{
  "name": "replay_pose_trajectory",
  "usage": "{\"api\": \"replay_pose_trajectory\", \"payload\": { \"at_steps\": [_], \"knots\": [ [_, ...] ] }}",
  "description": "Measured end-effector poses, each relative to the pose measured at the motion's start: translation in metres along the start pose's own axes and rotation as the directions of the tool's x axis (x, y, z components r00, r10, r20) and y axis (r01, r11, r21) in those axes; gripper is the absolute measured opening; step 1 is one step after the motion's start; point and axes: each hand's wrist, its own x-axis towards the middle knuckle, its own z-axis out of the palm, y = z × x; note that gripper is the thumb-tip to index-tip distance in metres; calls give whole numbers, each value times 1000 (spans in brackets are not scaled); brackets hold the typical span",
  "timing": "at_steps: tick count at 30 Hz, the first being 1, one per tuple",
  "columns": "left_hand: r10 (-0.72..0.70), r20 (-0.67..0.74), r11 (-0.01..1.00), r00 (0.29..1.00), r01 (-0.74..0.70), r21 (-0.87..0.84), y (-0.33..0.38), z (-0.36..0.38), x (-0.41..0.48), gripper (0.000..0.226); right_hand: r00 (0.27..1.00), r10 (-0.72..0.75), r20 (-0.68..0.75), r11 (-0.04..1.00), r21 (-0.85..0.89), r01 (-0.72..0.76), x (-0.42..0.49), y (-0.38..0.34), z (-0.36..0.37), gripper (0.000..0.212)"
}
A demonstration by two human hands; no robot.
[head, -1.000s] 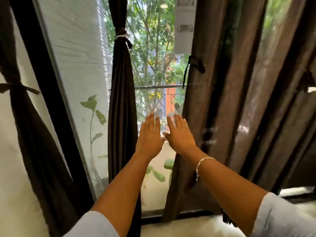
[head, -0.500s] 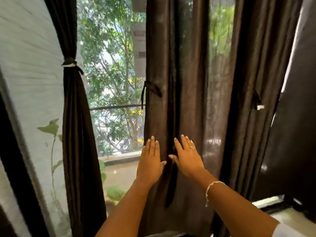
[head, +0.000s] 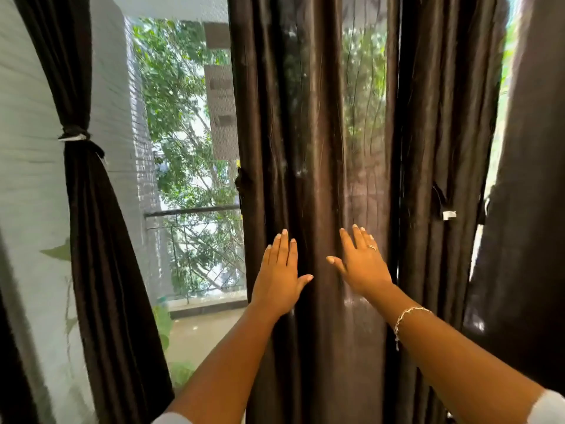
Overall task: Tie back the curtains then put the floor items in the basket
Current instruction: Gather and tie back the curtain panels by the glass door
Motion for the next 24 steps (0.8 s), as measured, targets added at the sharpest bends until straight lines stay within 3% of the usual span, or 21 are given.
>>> {"api": "replay_pose_trajectory", "payload": {
  "at_steps": [6,13,18,24],
  "knots": [
    [20,-87,997,996,-14,72,-20,-41,57,78,989,-61,-137,996,53,68,59,-8,-41,68],
    [10,-316,993,949,29,117,-56,-105,142,76,940,-131,-316,985,61,158,146,-36,-92,69],
    [-95,-485,995,869,93,-28,-84,-149,194,70,886,-155,-437,975,74,207,209,-64,-130,68],
    [-215,-573,965,791,81,-251,-107,-186,241,78,773,-63,-632,966,157,207,270,-91,-172,64]
  ]
}}
